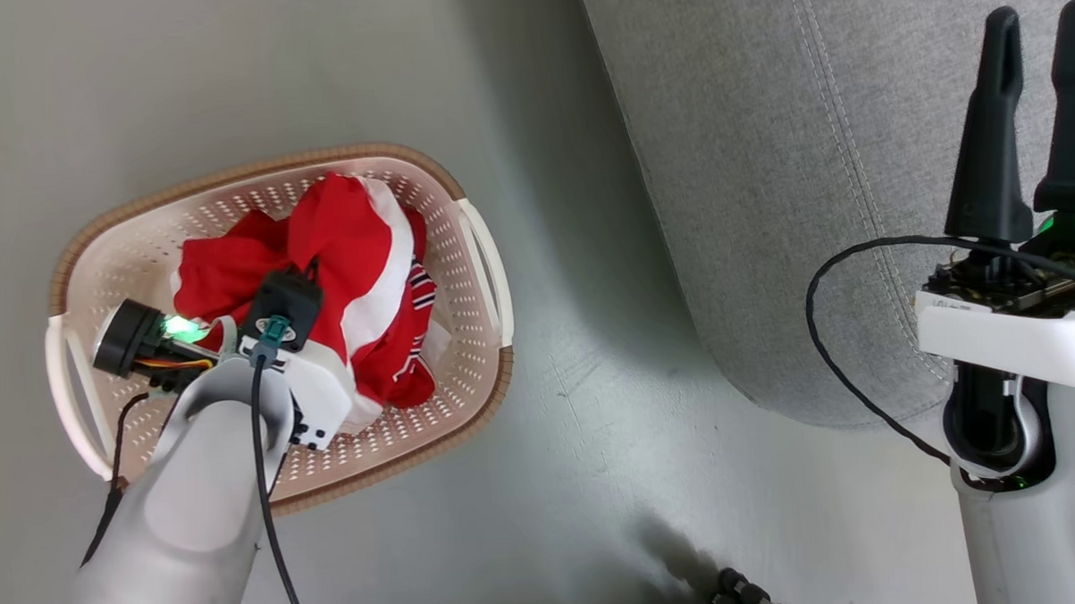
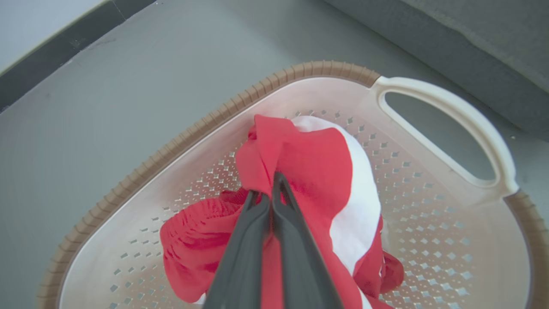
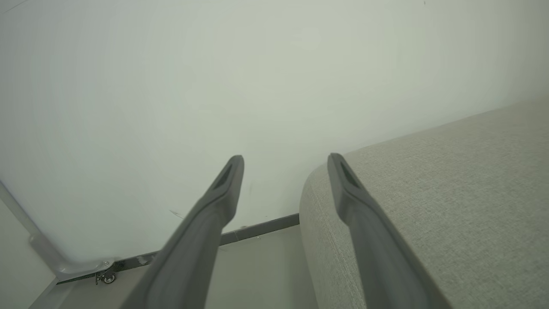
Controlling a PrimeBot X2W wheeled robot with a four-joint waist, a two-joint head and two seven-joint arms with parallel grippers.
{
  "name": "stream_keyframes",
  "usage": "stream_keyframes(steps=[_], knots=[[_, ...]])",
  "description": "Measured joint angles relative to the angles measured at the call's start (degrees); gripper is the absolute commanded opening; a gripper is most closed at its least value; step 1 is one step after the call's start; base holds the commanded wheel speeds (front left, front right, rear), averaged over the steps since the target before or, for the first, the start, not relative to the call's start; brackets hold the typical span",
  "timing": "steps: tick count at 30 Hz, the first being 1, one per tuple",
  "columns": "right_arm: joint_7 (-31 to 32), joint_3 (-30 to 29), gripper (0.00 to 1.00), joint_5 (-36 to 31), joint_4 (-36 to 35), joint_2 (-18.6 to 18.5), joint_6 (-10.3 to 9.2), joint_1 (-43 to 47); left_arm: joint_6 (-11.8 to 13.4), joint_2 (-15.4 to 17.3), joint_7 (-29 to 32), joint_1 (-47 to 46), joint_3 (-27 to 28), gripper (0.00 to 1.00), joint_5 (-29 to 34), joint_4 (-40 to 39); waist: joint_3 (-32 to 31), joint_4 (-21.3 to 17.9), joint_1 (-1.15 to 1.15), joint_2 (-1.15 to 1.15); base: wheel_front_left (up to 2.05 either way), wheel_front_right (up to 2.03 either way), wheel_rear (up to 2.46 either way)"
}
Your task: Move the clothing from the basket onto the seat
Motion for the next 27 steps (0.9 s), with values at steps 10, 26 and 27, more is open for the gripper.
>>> stream_keyframes(steps=[10,26,27], knots=[[0.0,0.8,1.0,-3.7,2.3,-0.1,0.0,0.0,1.1,-1.0,-0.7,2.1,1.2,0.0,-1.5,-4.4,-4.0,2.2,0.0,0.0,0.0,0.0,0.0],[0.0,1.7,1.0,-7.1,6.3,-0.1,0.0,0.2,4.3,-1.9,-0.7,6.6,4.8,0.0,-4.2,-18.5,-11.8,6.8,0.0,0.0,0.0,0.0,0.0],[0.0,1.7,1.0,-7.3,6.6,-0.2,0.0,0.3,4.5,-1.9,-0.7,7.1,4.9,0.0,-4.2,-19.2,-12.4,7.2,0.0,0.0,0.0,0.0,0.0]])
